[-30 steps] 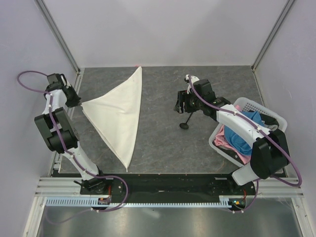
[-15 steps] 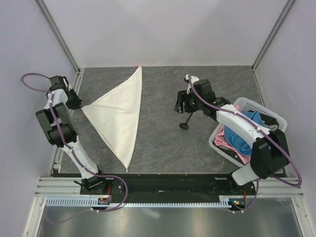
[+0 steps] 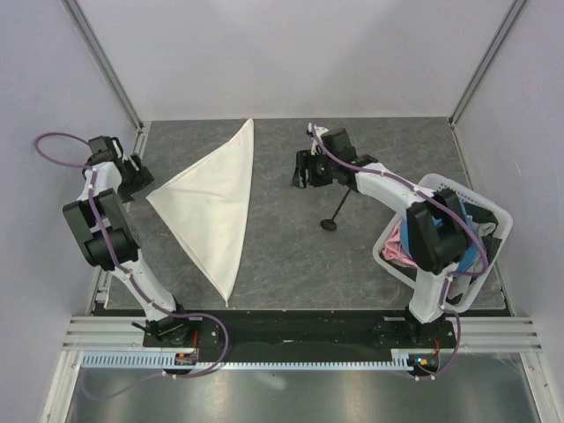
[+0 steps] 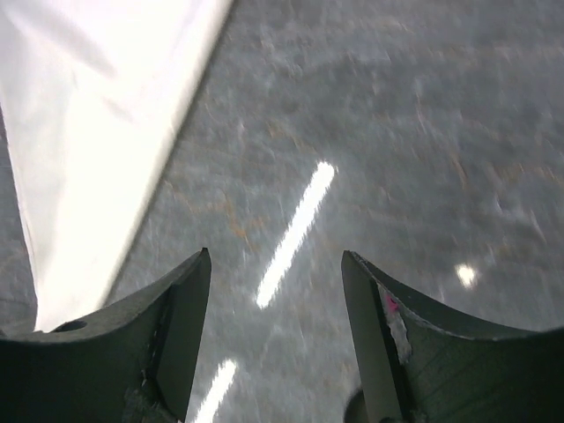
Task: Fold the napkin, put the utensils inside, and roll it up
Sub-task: Fold the napkin
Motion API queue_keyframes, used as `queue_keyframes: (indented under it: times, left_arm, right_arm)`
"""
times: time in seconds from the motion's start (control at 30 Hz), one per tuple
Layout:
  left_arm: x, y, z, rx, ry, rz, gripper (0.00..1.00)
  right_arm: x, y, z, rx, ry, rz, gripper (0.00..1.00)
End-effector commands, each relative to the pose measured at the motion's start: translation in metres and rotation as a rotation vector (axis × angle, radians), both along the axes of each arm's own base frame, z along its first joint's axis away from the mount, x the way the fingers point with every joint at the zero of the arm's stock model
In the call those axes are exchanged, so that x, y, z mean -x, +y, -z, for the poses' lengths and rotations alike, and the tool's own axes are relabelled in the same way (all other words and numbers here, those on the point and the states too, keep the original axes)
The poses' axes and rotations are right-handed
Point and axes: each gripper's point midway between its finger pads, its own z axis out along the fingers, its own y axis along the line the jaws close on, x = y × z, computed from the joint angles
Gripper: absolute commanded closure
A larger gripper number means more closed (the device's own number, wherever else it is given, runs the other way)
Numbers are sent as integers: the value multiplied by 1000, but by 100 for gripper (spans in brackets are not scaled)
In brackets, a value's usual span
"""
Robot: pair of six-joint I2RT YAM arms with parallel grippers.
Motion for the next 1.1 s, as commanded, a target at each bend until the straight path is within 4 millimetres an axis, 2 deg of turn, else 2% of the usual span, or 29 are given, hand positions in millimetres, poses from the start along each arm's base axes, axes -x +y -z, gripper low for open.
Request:
queue_keyframes:
  times: [0.0, 0.03, 0.1, 0.13, 0.2, 0.23, 0.3, 0.37, 0.4, 0.57, 0.6, 0.63, 0.9, 0.93, 1.07]
  left_arm:
    - [-16, -50, -54, 78, -182, 64, 16]
    - [-19, -71, -67, 87, -215, 108, 16]
    - [-15, -99, -71, 114, -233, 168, 16]
    - [-14, -121, -81, 107, -256, 219, 16]
    - [-9, -145, -81, 109, -254, 281, 16]
    - [-6, -162, -82, 114, -252, 322, 16]
    - [0, -181, -83, 131, -255, 375, 16]
    - [4, -195, -86, 145, -262, 413, 16]
    - [5, -197, -88, 146, -266, 421, 16]
    - [7, -203, -108, 156, -316, 443, 16]
    - [8, -205, -112, 157, -326, 448, 16]
    - [9, -205, -113, 158, -328, 452, 16]
    - [13, -217, -126, 209, -366, 482, 16]
    - [14, -219, -128, 219, -373, 491, 16]
    - [15, -224, -134, 244, -392, 505, 16]
  right_arm:
    - [-41, 54, -19, -153, -71, -65, 32]
    - [-55, 66, -13, -169, -66, -71, 32]
    - [-65, 85, -12, -217, -50, -83, 33]
    - [-78, 95, -8, -238, -52, -84, 34]
    - [-89, 110, -7, -282, -45, -80, 35]
    - [-100, 119, -1, -298, -45, -75, 36]
    - [-111, 129, 2, -334, -45, -65, 37]
    - [-121, 138, 15, -372, -19, -36, 38]
    - [-127, 143, 13, -396, -36, -29, 39]
    - [-146, 156, 37, -458, -13, 28, 40]
    - [-148, 156, 49, -453, 1, 41, 40]
    - [-152, 157, 48, -455, -8, 54, 40]
    - [-160, 157, 82, -423, 18, 131, 41]
    - [-162, 159, 79, -424, 13, 131, 41]
    - [-159, 166, 91, -401, 22, 146, 42]
